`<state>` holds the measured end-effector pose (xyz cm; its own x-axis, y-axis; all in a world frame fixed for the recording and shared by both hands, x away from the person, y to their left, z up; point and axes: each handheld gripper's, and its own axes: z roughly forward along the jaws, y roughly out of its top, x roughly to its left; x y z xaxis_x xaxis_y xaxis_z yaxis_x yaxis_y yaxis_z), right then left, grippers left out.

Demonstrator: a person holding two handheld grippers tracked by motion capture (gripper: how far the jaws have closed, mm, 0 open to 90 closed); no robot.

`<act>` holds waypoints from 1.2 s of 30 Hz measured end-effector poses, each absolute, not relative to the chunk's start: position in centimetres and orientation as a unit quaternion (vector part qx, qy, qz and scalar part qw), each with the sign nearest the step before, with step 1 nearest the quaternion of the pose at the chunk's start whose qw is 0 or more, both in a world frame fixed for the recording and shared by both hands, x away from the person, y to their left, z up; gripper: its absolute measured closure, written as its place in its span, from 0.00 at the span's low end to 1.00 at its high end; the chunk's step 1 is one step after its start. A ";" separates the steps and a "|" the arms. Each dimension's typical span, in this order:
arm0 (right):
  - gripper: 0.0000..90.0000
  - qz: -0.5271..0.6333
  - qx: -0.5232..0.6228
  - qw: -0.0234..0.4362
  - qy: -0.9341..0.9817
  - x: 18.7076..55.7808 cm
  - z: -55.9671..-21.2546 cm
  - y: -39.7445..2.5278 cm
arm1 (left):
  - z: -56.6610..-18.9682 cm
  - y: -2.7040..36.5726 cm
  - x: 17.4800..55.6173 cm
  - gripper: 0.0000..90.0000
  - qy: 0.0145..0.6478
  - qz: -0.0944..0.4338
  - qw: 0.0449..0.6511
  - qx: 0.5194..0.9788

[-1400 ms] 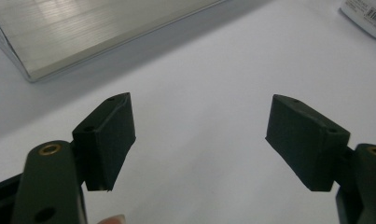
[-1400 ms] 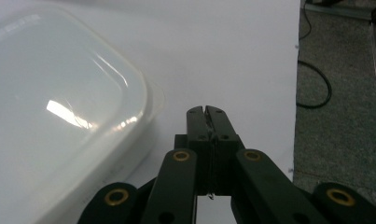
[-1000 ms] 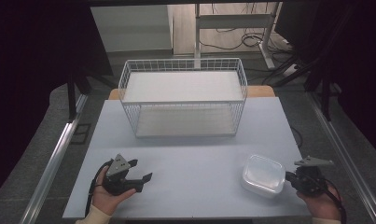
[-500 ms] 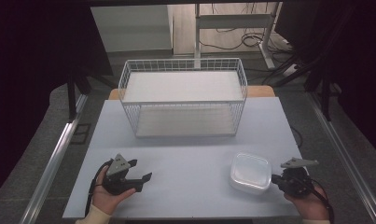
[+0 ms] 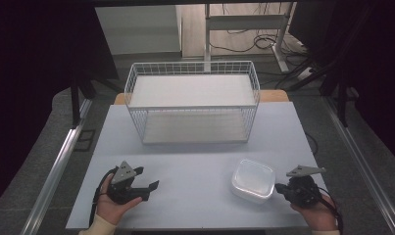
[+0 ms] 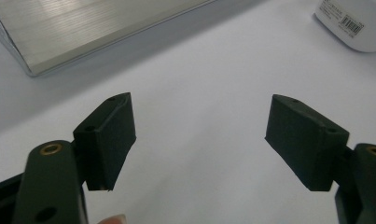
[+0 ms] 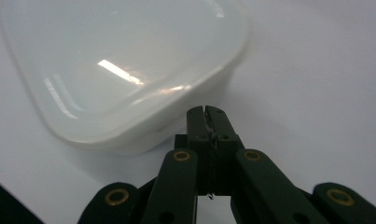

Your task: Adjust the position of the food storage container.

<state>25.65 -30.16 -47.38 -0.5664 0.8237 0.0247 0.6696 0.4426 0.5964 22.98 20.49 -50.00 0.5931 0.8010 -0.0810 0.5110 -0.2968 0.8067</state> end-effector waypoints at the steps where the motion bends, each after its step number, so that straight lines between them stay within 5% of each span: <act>1: 0.99 0.284 0.445 0.136 0.838 25.7 -47.4 -30.2 | -50.0 20.5 23.0 0.26 0.417 0.172 0.422 0.787; 18: 0.99 0.288 0.444 0.170 0.831 30.7 -46.7 -30.3 | -50.0 20.5 23.1 0.27 0.421 0.177 0.424 0.782; 36: 0.99 0.296 0.412 0.125 0.852 26.9 -46.9 -27.2 | -49.9 20.9 23.0 0.27 0.422 0.178 0.424 0.781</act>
<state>26.95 -27.20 -46.94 -0.6293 0.7766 0.0308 0.6281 0.4848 0.6086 23.03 20.91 -49.94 0.5804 0.8105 -0.0795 0.5088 -0.2847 0.8125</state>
